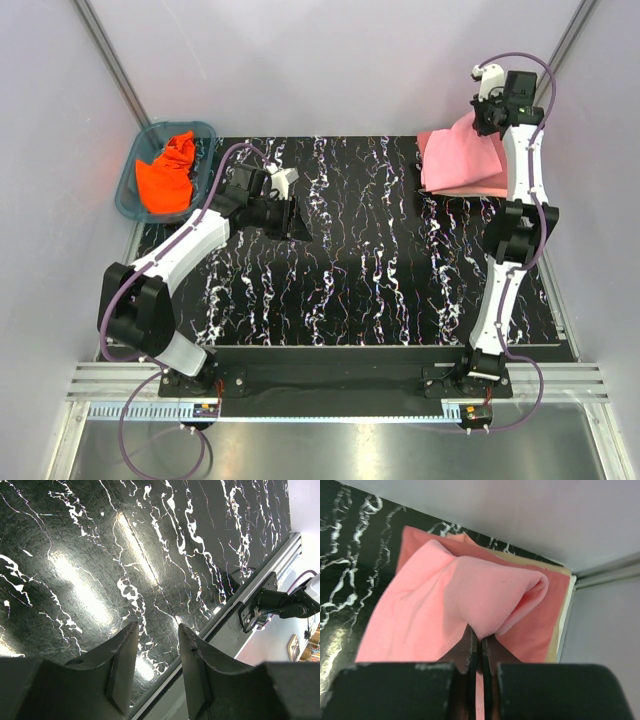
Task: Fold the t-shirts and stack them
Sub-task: Neatly place the folded tshirt to the corner
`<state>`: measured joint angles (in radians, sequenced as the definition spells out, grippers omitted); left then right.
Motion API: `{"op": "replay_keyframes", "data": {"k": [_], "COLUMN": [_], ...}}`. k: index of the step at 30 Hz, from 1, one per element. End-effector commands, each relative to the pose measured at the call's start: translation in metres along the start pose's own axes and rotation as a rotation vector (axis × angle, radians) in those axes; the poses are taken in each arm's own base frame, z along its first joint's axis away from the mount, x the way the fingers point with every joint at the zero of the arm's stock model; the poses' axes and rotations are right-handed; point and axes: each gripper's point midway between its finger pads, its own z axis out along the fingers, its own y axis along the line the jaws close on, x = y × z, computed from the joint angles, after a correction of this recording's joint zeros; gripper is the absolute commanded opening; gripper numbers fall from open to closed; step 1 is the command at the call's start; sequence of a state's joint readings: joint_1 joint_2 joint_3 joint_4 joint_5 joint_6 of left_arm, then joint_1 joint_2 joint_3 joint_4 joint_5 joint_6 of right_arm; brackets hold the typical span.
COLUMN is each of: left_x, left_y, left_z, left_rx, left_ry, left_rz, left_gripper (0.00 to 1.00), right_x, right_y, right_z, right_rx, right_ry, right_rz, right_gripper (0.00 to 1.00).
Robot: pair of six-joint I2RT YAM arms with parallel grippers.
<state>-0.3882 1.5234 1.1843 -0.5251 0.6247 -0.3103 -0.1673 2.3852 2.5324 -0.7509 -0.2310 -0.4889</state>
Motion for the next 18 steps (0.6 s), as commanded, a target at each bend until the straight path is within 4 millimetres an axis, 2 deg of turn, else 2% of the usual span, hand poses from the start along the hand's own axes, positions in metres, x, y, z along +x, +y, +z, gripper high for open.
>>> {"op": "replay_keyframes", "data": {"k": [1, 4, 7, 8, 10, 12, 13, 14, 15, 16, 17, 18], "left_x": [-0.011, -0.010, -0.011, -0.009, -0.008, -0.010, -0.009, -0.009, -0.009, -0.008, -0.008, -0.008], "left_y": [-0.005, -0.005, -0.005, -0.003, -0.002, -0.002, 0.000, 0.000, 0.001, 0.001, 0.002, 0.002], "left_z": [-0.003, -0.002, -0.002, 0.000, 0.001, 0.001, 0.002, 0.003, 0.003, 0.005, 0.005, 0.006], "left_rx": [0.022, 0.024, 0.022, 0.022, 0.020, 0.018, 0.016, 0.017, 0.015, 0.017, 0.019, 0.020], "left_ry": [-0.031, -0.026, -0.026, -0.019, -0.015, -0.017, -0.014, -0.012, -0.012, -0.006, -0.003, -0.001], "left_rz": [0.038, 0.035, 0.034, 0.030, 0.026, 0.026, 0.023, 0.022, 0.021, 0.018, 0.016, 0.014], "left_gripper": [0.42, 0.42, 0.42, 0.42, 0.42, 0.42, 0.42, 0.42, 0.42, 0.42, 0.42, 0.42], "right_x": [-0.066, -0.051, -0.038, -0.040, -0.024, -0.014, -0.016, -0.002, -0.001, -0.008, 0.009, 0.012], "right_y": [0.006, 0.001, -0.016, -0.026, -0.038, -0.050, -0.055, -0.057, -0.062, -0.075, -0.082, -0.089], "right_z": [-0.040, -0.033, -0.022, -0.022, -0.007, 0.007, 0.008, 0.022, 0.028, 0.024, 0.039, 0.041], "right_rx": [-0.008, 0.025, 0.075, 0.109, 0.125, 0.151, 0.162, 0.161, 0.174, 0.202, 0.226, 0.249], "right_ry": [-0.191, -0.147, -0.119, -0.121, -0.098, -0.088, -0.100, -0.080, -0.089, -0.121, -0.096, -0.099], "right_rz": [-0.099, -0.100, -0.064, -0.049, -0.026, -0.005, -0.007, 0.000, -0.001, 0.006, 0.028, 0.040], "right_gripper": [0.00, 0.00, 0.00, 0.00, 0.00, 0.03, 0.04, 0.06, 0.07, 0.09, 0.13, 0.19]}}
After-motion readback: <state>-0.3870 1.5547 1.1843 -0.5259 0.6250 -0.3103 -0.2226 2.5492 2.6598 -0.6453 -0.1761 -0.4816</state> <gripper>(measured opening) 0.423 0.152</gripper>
